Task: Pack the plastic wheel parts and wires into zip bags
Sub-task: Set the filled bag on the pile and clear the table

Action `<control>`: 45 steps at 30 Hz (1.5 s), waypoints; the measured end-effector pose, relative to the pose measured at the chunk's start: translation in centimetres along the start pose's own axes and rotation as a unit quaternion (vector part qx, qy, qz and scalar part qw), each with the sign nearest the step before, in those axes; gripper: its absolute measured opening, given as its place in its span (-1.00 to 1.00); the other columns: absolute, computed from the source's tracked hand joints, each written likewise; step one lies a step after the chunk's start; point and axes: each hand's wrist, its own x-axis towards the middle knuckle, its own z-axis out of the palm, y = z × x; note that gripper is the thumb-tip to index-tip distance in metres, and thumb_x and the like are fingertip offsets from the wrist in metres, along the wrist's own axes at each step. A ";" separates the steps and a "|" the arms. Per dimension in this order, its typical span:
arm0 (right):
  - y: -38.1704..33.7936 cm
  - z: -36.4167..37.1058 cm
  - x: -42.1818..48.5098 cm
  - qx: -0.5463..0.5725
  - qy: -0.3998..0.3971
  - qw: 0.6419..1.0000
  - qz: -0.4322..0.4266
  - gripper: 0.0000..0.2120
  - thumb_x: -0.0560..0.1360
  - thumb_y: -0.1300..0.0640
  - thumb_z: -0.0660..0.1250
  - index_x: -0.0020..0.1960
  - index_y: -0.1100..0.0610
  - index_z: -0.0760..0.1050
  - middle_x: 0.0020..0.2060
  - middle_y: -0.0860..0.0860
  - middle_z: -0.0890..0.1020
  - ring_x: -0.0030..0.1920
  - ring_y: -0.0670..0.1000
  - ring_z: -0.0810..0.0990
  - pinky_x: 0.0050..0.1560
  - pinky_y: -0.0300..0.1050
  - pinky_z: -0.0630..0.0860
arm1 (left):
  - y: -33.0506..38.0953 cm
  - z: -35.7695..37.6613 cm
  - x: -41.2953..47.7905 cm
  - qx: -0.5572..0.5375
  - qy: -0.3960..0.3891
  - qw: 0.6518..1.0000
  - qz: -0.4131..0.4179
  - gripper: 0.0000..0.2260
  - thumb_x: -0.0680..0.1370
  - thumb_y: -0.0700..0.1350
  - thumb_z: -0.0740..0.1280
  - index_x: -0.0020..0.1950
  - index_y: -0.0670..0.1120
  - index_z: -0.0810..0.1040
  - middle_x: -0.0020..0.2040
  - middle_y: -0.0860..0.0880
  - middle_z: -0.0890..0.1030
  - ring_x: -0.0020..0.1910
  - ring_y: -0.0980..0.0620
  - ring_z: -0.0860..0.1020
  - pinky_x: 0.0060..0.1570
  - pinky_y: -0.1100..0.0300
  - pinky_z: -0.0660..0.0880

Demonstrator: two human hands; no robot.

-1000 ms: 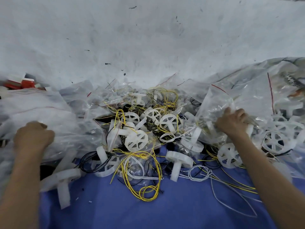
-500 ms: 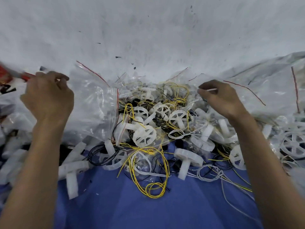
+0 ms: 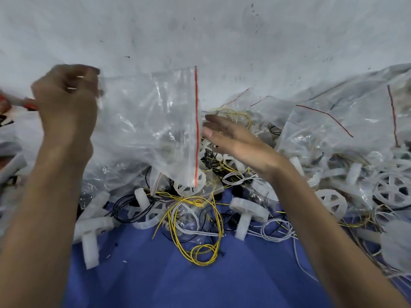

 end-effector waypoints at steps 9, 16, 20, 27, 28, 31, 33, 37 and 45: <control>0.3 0.1 0.1 0.115 0.025 0.993 0.026 -0.88 0.51 0.34 0.27 -0.09 0.17 0.54 -0.36 -0.06 0.66 -0.35 -0.16 0.62 -0.27 -0.32 0.56 | -1.6 0.9 -0.6 0.192 -0.094 0.976 -0.031 -0.96 0.50 -0.05 0.36 -0.09 0.03 0.59 -0.26 -0.03 0.55 -0.12 -0.09 0.57 -0.11 0.09 0.45; 0.9 2.4 1.0 0.199 0.049 0.978 0.033 -0.90 0.51 0.35 0.25 -0.07 0.21 0.51 -0.23 0.08 0.65 -0.28 -0.06 0.64 -0.21 -0.18 0.59 | 1.8 3.2 -3.7 0.269 -0.347 0.889 0.133 -0.49 0.35 0.40 0.22 0.05 0.04 0.55 0.06 -0.02 0.51 0.08 0.04 0.46 -0.02 0.16 0.39; 1.0 3.0 1.1 0.205 0.050 0.977 0.025 -0.81 0.48 0.46 0.17 -0.08 0.23 0.48 -0.28 0.02 0.65 -0.27 -0.11 0.66 -0.26 -0.26 0.57 | 1.9 5.2 -5.9 0.300 -0.436 0.843 0.097 -0.42 0.31 0.47 0.27 0.06 0.04 0.42 -0.11 0.14 0.52 -0.13 0.15 0.51 -0.15 0.19 0.44; 1.8 1.8 1.2 0.101 0.105 0.987 0.063 -0.86 0.47 0.39 0.30 -0.18 0.19 0.44 -0.33 0.08 0.66 -0.36 -0.06 0.67 -0.32 -0.21 0.60 | 0.6 5.2 -5.7 0.300 -0.355 0.879 0.101 -0.75 0.41 -0.13 0.34 0.01 0.06 0.37 -0.22 0.04 0.54 -0.21 0.03 0.47 -0.29 0.17 0.30; 2.1 1.5 1.3 0.046 0.125 0.988 0.077 -0.84 0.46 0.39 0.30 -0.18 0.16 0.44 -0.29 0.09 0.66 -0.35 -0.05 0.67 -0.32 -0.21 0.61 | 0.7 5.1 -5.6 0.293 -0.323 0.893 0.114 -0.76 0.42 -0.17 0.32 0.01 0.05 0.36 -0.22 0.03 0.53 -0.22 0.03 0.45 -0.28 0.16 0.27; 3.1 0.7 1.3 -0.067 0.169 0.976 0.119 -0.81 0.45 0.36 0.29 -0.19 0.09 0.42 -0.20 0.10 0.65 -0.36 -0.08 0.67 -0.48 -0.33 0.45 | 1.2 4.6 -5.0 0.268 -0.245 0.922 0.133 -0.79 0.44 -0.26 0.25 -0.06 0.05 0.41 -0.13 -0.01 0.53 -0.18 0.01 0.42 -0.16 0.18 0.26; 3.4 0.4 1.3 -0.045 0.178 0.975 0.124 -0.80 0.46 0.36 0.27 -0.21 0.10 0.39 -0.15 0.13 0.64 -0.37 -0.08 0.67 -0.47 -0.30 0.43 | 1.4 4.4 -4.8 0.280 -0.266 0.912 0.136 -0.73 0.44 -0.29 0.21 -0.20 0.09 0.49 -0.18 0.03 0.51 -0.23 0.01 0.43 -0.12 0.20 0.27; 2.2 0.9 1.0 -0.071 0.192 0.979 0.016 -0.69 0.42 0.42 0.22 -0.29 0.03 0.47 -0.21 -0.10 0.62 -0.37 -0.25 0.59 -0.40 -0.48 0.37 | 1.7 5.1 -5.8 0.328 -0.306 0.884 0.134 -0.67 0.43 -0.32 0.18 -0.23 0.04 0.65 -0.15 -0.07 0.63 -0.18 -0.09 0.51 -0.06 0.25 0.30; 0.9 2.6 0.9 -0.154 0.091 0.984 0.004 -0.75 0.40 0.02 0.37 0.05 0.04 0.61 -0.22 -0.16 0.59 -0.23 -0.33 0.48 -0.36 -0.57 0.32 | 2.4 6.5 -8.1 0.314 -0.288 0.878 0.217 -0.65 0.35 -0.21 0.38 0.12 -0.01 0.53 0.11 0.07 0.53 0.07 -0.03 0.51 -0.11 0.21 0.30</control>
